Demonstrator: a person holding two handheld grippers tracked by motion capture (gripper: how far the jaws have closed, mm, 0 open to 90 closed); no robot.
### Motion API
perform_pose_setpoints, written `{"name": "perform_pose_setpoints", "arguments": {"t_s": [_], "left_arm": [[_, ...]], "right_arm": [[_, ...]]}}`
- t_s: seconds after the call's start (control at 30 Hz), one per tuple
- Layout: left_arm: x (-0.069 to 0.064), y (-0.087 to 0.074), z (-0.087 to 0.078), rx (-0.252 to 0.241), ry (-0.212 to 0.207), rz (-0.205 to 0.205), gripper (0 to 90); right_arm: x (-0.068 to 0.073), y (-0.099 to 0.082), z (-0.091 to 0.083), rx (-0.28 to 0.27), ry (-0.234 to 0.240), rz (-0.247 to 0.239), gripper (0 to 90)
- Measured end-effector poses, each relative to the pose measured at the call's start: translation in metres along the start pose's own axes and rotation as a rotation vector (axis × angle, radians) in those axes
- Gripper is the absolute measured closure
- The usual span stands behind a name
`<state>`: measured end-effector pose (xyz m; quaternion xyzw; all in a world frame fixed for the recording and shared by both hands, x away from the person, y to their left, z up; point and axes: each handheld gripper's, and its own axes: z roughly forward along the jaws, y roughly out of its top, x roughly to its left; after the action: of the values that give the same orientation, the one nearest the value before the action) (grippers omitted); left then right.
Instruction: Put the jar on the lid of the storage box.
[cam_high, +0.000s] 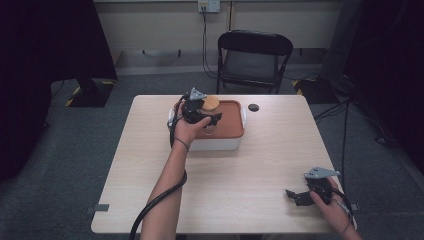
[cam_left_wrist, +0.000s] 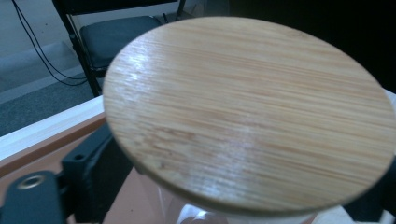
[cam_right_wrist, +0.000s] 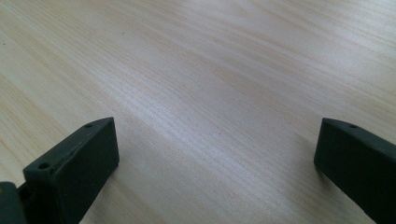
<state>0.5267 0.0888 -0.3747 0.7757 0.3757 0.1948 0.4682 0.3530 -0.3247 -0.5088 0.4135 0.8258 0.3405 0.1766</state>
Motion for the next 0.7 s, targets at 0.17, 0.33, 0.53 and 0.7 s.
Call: {"name": "perform_pose_setpoints", "arguments": {"t_s": [0.17, 0.33, 0.53, 0.7], "left_arm": [[-0.0011, 0.0013, -0.0015, 0.003, -0.002, 0.006, 7.5], [-0.0012, 0.0016, -0.0031, 0.001, -0.002, -0.003, 3.3], [-0.0002, -0.0008, -0.0047, -0.007, -0.007, -0.021, 0.7], [0.0008, -0.0029, -0.0069, -0.001, -0.007, -0.022, 0.7]], "right_arm": [[0.0000, 0.0000, 0.0000, 0.000, 0.000, 0.000, 0.0], [0.0000, 0.0000, 0.0000, 0.000, 0.000, 0.000, 0.0], [0.0000, 0.0000, 0.0000, 0.000, 0.000, 0.000, 0.0], [0.0000, 0.0000, 0.0000, 0.000, 0.000, 0.000, 0.0]]}}
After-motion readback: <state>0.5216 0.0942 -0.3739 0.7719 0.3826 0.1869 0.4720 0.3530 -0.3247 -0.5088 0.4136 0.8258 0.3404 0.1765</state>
